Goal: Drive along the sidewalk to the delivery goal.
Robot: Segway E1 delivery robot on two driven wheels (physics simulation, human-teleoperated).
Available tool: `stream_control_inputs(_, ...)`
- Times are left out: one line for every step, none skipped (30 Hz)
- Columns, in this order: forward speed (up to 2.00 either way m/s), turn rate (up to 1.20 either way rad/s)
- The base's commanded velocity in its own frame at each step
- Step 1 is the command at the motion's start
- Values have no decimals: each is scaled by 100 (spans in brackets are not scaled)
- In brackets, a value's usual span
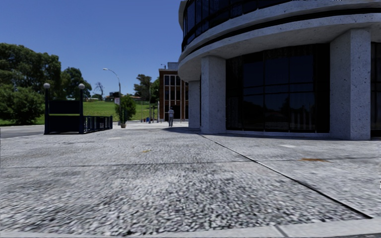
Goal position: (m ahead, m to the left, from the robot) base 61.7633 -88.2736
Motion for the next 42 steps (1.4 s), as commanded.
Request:
stream_control_inputs(200, -61)
stream_control_inputs(196, -62)
stream_control_inputs(187, -62)
stream_control_inputs(178, -63)
stream_control_inputs(169, -63)
stream_control_inputs(169, -63)
stream_control_inputs(161, -63)
stream_control_inputs(155, -63)
stream_control_inputs(151, -63)
stream_control_inputs(148, -63)
stream_control_inputs(148, -63)
stream_control_inputs(147, -63)
stream_control_inputs(147, -63)
stream_control_inputs(146, -63)
stream_control_inputs(146, -63)
stream_control_inputs(146, -63)
stream_control_inputs(146, -63)
stream_control_inputs(146, -63)
stream_control_inputs(146, -63)
stream_control_inputs(146, -63)
stream_control_inputs(146, -63)
stream_control_inputs(146, -63)
stream_control_inputs(146, -63)
stream_control_inputs(147, -63)
stream_control_inputs(147, -63)
stream_control_inputs(147, -63)
stream_control_inputs(147, -63)
stream_control_inputs(147, -63)
stream_control_inputs(148, -63)
stream_control_inputs(148, -63)
stream_control_inputs(148, -63)
stream_control_inputs(148, -63)
stream_control_inputs(148, -63)
stream_control_inputs(148, -63)
stream_control_inputs(148, -63)
stream_control_inputs(152, -63)
stream_control_inputs(156, -63)
stream_control_inputs(156, -63)
stream_control_inputs(157, -63)
stream_control_inputs(157, -63)
stream_control_inputs(157, -63)
stream_control_inputs(159, -63)
